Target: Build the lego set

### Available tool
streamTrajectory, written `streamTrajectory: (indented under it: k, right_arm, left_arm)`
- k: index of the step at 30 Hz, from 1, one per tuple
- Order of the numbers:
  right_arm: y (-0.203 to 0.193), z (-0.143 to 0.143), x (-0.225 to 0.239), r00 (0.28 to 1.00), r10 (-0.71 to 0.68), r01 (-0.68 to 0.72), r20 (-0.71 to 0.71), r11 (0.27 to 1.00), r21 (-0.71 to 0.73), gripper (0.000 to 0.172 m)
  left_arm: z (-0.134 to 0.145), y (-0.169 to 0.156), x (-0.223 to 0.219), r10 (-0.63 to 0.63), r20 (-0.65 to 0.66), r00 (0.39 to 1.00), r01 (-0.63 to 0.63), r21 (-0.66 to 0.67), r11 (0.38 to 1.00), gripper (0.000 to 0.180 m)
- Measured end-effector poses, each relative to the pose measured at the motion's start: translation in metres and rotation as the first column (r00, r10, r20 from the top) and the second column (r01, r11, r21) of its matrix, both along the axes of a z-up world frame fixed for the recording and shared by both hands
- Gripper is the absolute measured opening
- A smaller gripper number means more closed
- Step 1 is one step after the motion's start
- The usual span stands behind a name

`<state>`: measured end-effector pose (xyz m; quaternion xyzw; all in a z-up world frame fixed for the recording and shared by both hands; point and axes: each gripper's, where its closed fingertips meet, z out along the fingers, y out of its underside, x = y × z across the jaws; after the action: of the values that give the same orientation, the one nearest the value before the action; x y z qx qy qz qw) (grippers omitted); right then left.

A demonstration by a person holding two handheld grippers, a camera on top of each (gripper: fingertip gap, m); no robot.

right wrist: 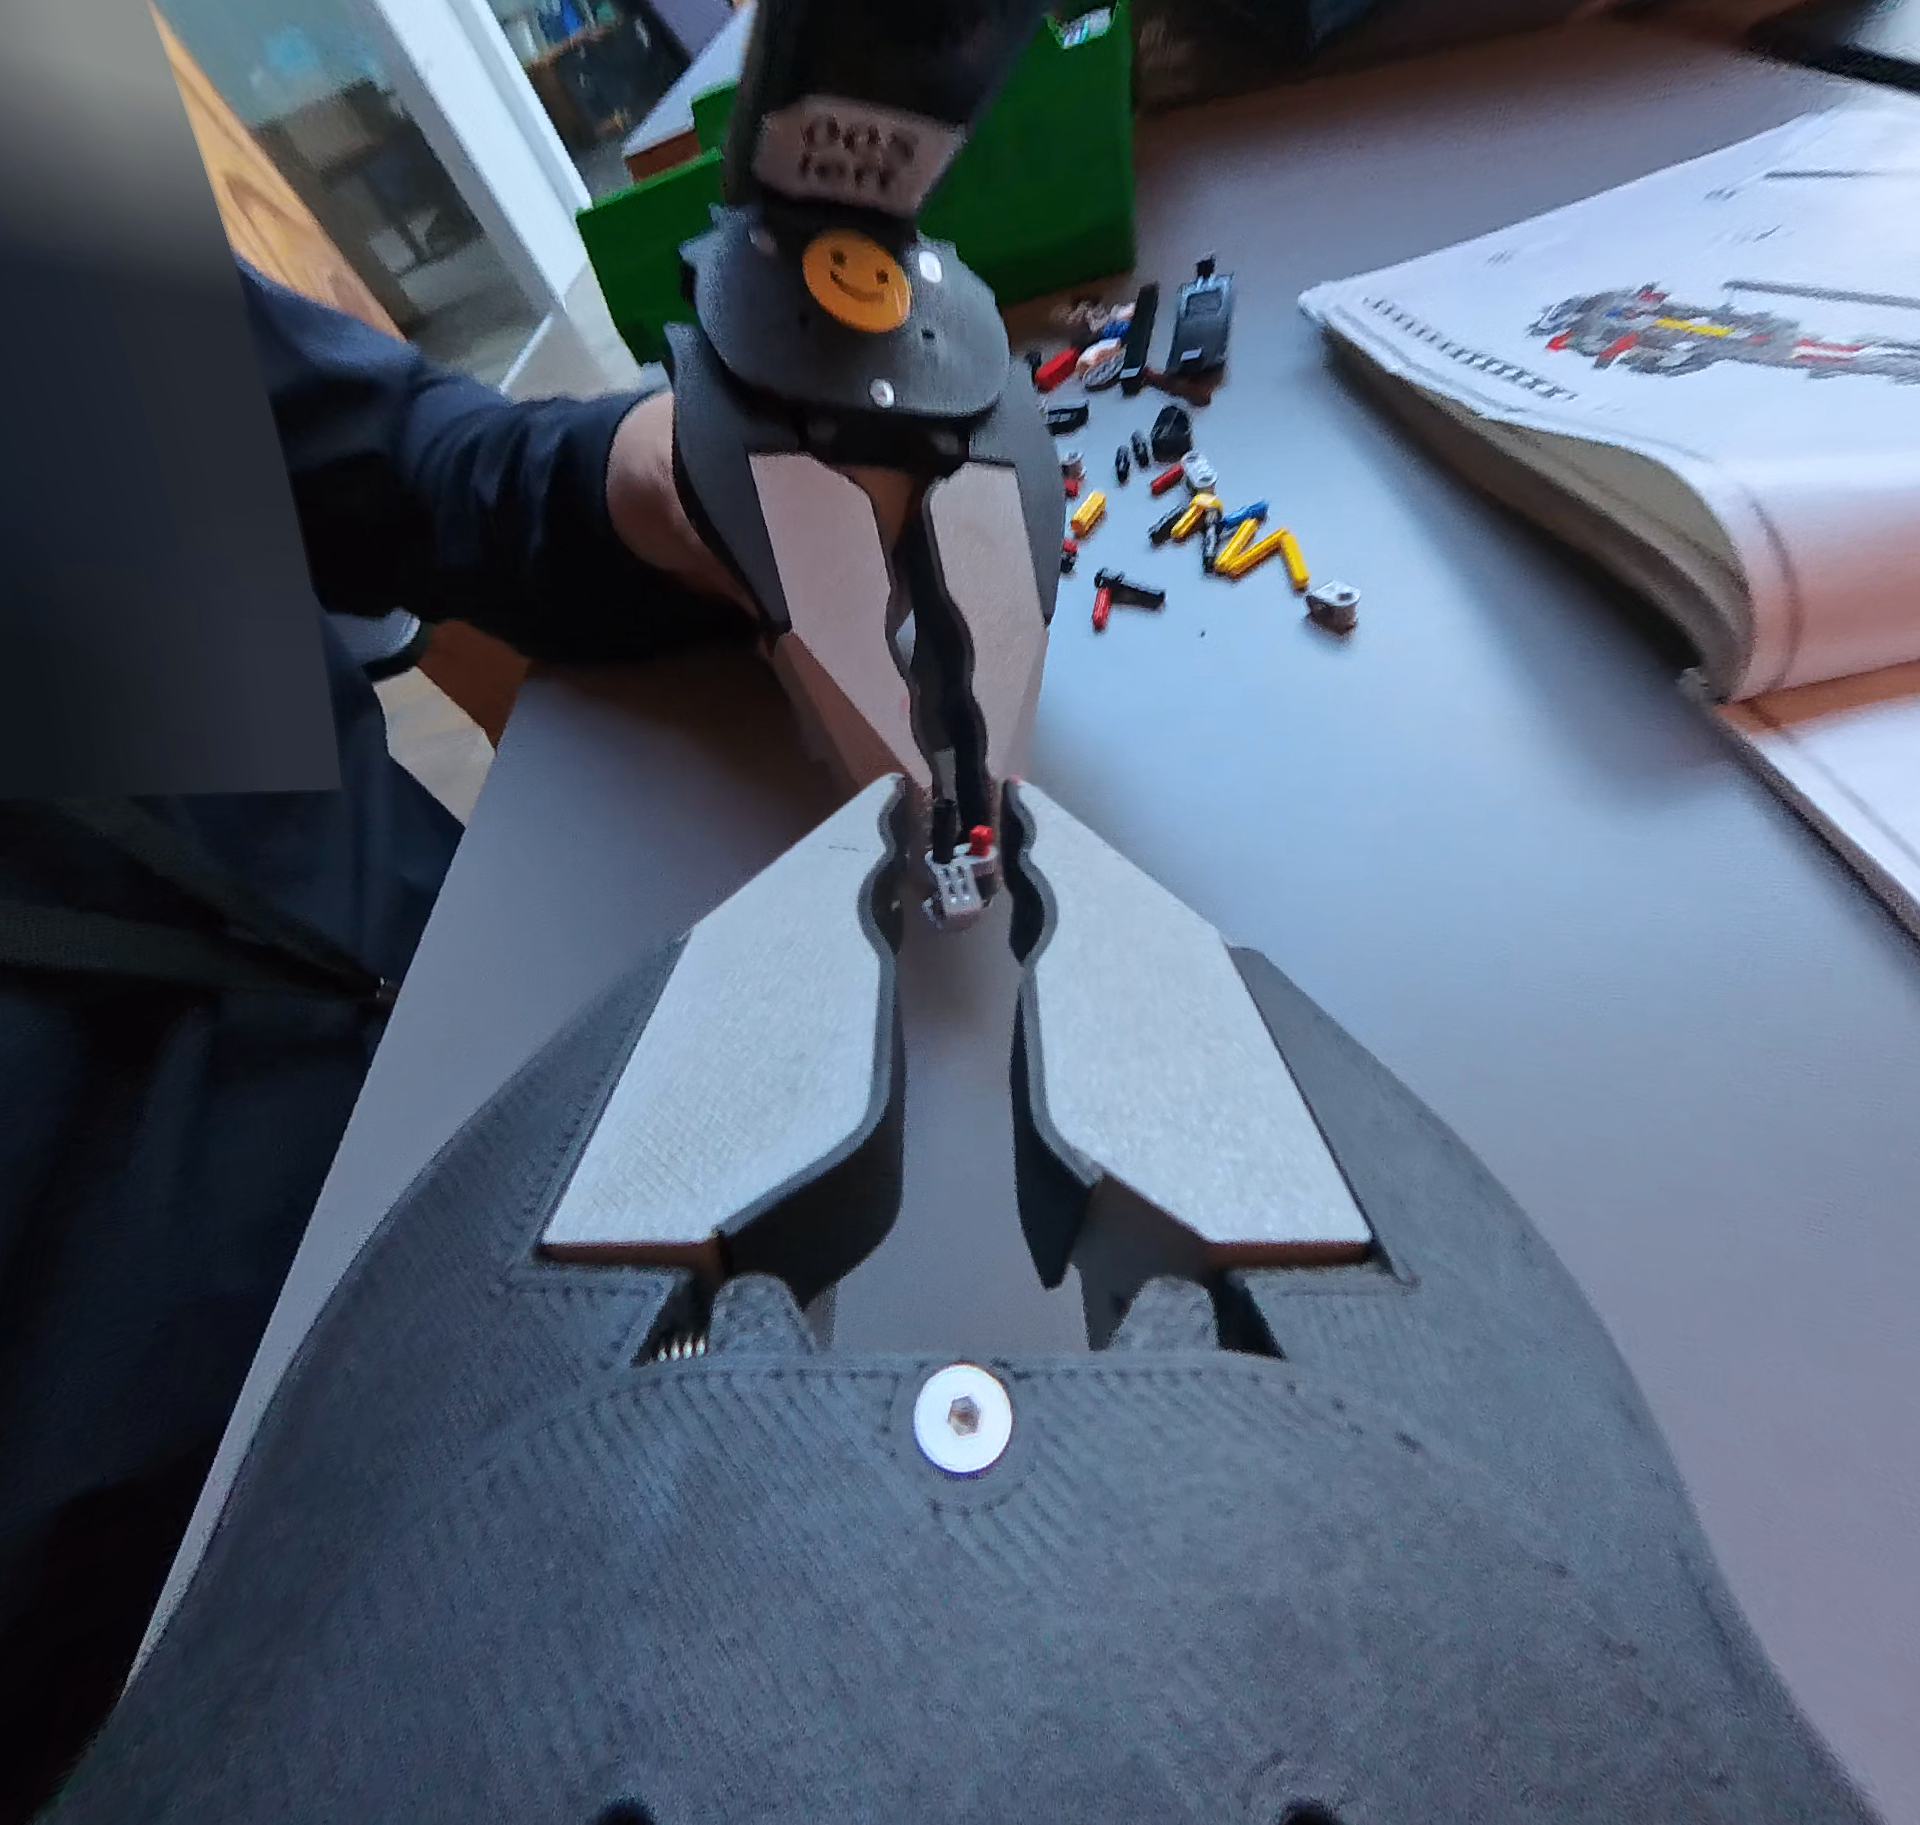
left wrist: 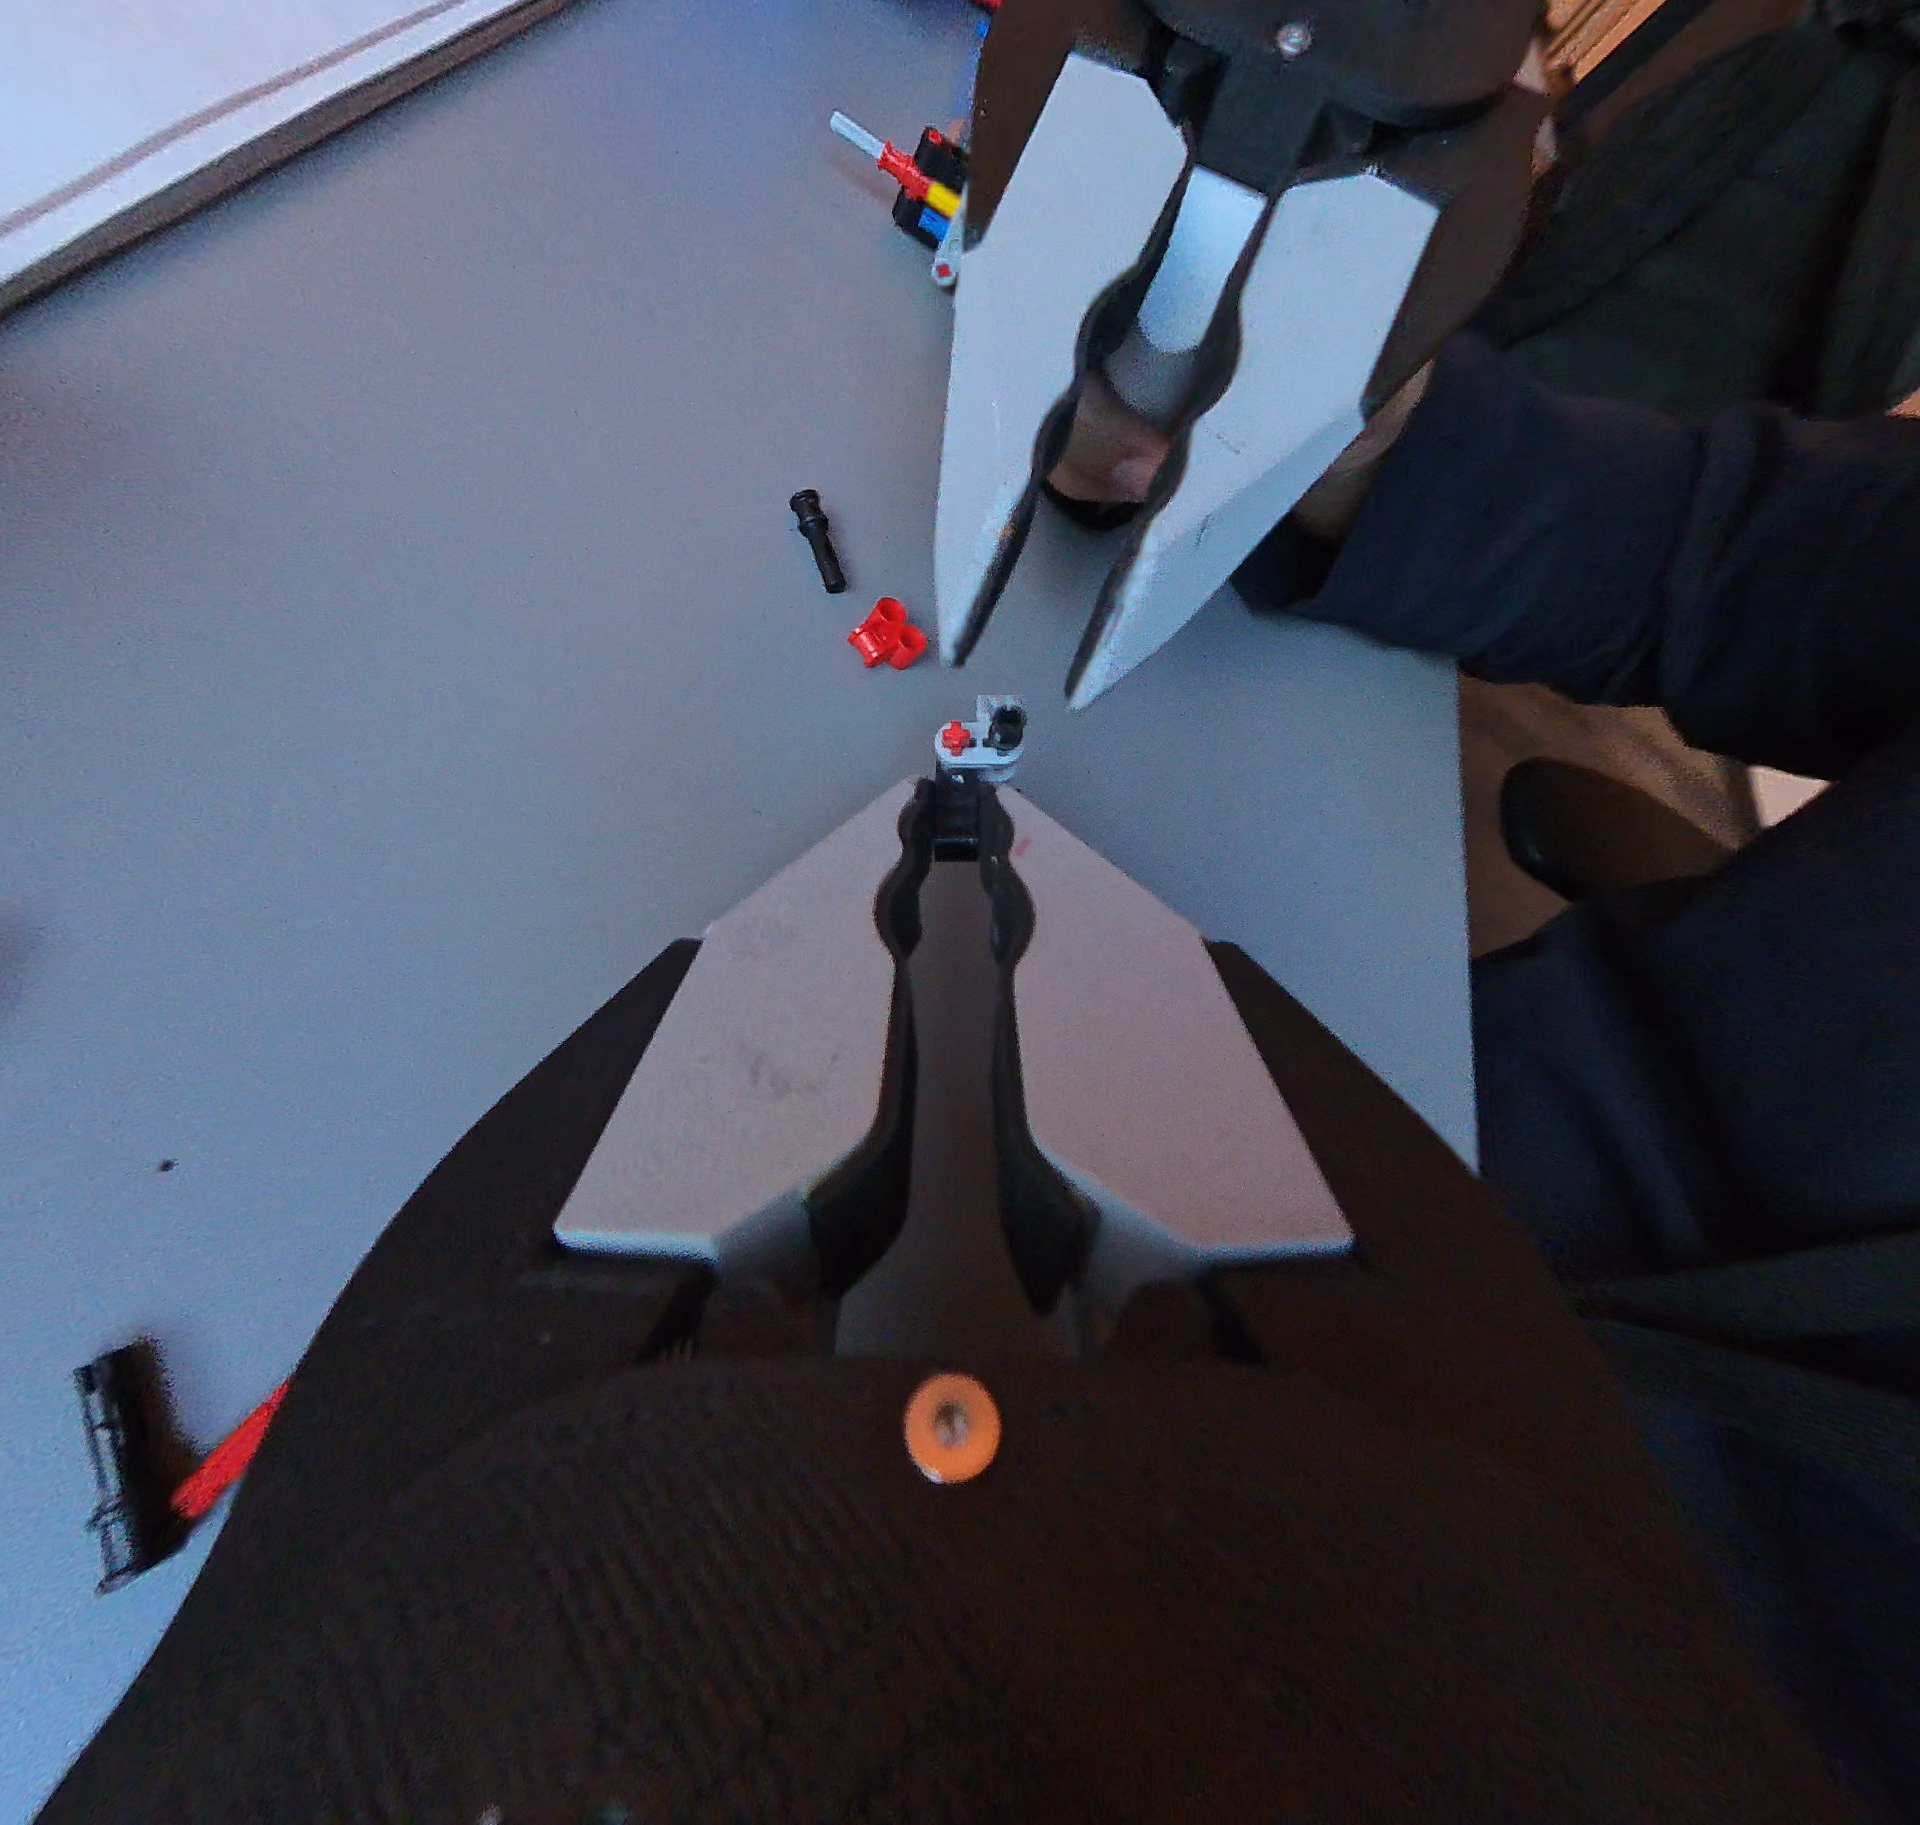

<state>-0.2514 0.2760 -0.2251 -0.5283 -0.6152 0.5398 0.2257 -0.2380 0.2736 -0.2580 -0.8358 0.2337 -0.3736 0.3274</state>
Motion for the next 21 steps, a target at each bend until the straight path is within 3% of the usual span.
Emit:
streamTrajectory:
  k: [11,15,21]
  right_arm:
    - [0.000,-0.012,-0.002,0.998,-0.035,0.029,0.051,0.993,0.117,0.000]
    - [0.000,-0.006,-0.004,0.998,-0.043,0.044,0.049,0.999,-0.011,0.000]
    - [0.005,0.010,-0.004,0.999,-0.040,0.038,-0.006,0.971,-0.236,0.000]
  left_arm:
    - [0.000,0.007,-0.005,0.052,-0.150,0.987,-0.033,0.125,0.992,0.008]
    - [0.008,0.012,-0.005,0.080,-0.109,0.991,-0.062,0.162,0.985,0.023]
    - [0.020,0.009,0.009,0.043,0.001,0.999,-0.042,0.171,0.984,0.016]
